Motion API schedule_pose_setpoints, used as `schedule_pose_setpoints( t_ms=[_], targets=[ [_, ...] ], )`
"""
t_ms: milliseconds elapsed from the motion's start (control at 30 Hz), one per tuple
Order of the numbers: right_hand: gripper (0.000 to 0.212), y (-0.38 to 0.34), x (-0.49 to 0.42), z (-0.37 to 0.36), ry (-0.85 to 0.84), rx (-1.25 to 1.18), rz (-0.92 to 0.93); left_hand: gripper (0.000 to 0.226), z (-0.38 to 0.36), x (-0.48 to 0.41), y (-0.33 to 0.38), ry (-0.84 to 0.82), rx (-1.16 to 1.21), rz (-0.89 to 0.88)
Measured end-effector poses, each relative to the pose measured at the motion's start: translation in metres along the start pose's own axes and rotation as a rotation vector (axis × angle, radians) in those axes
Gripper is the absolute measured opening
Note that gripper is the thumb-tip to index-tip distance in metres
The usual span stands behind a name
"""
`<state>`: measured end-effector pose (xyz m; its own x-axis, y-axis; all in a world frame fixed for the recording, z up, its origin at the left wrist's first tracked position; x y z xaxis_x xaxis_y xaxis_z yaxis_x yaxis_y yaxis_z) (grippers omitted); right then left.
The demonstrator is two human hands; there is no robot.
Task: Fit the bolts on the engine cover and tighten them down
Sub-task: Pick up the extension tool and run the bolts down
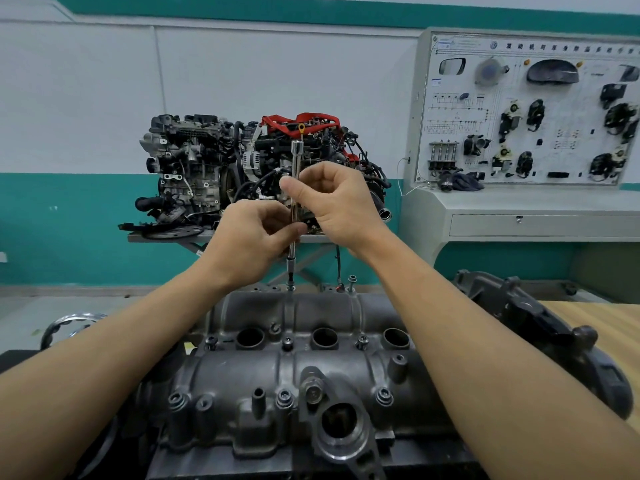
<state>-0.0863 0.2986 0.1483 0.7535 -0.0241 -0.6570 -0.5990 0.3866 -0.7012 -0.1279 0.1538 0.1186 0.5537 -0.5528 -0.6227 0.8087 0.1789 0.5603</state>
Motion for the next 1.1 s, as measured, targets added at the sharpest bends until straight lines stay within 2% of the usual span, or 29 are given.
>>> schedule_pose_setpoints(
  t_ms=[167,333,400,633,733,833,900,967,1033,1100],
  targets=[
    [0.022,-0.0025,0.0002,-0.0035,-0.112,-0.081,-0.026,0.017,-0.0037,0.0001,-0.0022,-0.097,0.016,0.028],
    [0.011,-0.0024,0.0003,-0.0009,0.002,-0.014,0.023,0.007,-0.0034,0.0011,0.0003,-0.066,-0.021,0.011],
    [0.015,-0.0006,0.0008,-0.0002,0.022,0.005,0.017,0.008,-0.0024,0.0011,0.0005,-0.047,-0.018,0.025],
    [0.016,-0.0027,0.0012,-0.0041,-0.143,-0.035,-0.006,0.02,-0.0053,0.002,0.0038,-0.227,0.036,0.056],
    [0.014,-0.0024,0.0015,-0.0032,-0.056,0.031,0.013,0.012,-0.0061,0.0031,0.0027,-0.212,-0.022,0.06],
    [0.027,0.0009,0.0001,-0.0002,0.027,0.083,0.008,0.012,-0.0038,0.0032,0.0041,-0.1,-0.028,0.05],
    [0.016,0.0013,-0.0004,-0.0013,-0.04,0.022,-0.012,0.009,-0.0026,0.0023,0.0044,-0.082,-0.021,0.059],
    [0.009,0.0014,-0.0003,-0.0021,-0.139,-0.049,-0.017,0.014,-0.0033,0.0009,0.0052,-0.135,-0.025,0.055],
    [0.017,0.0008,-0.0001,-0.002,-0.177,-0.076,-0.025,0.021,-0.0051,0.0017,0.0073,-0.212,-0.003,0.053],
    [0.017,-0.0004,-0.0003,-0.0015,-0.132,-0.032,-0.02,0.015,-0.006,0.0012,0.0058,-0.242,-0.034,0.068]
  ],
)
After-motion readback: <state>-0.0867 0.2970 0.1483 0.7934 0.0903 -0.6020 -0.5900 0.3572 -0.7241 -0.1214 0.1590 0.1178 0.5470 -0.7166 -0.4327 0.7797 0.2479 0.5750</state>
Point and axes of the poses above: each hand's wrist, its own x-axis away from the middle knuckle, its own z-axis out of the back of the hand, y = z × x, the point moved 2 cm from there along -x, towards the middle knuckle, and after that the axes turned 9 degrees about -y, right-handed, at the moved point
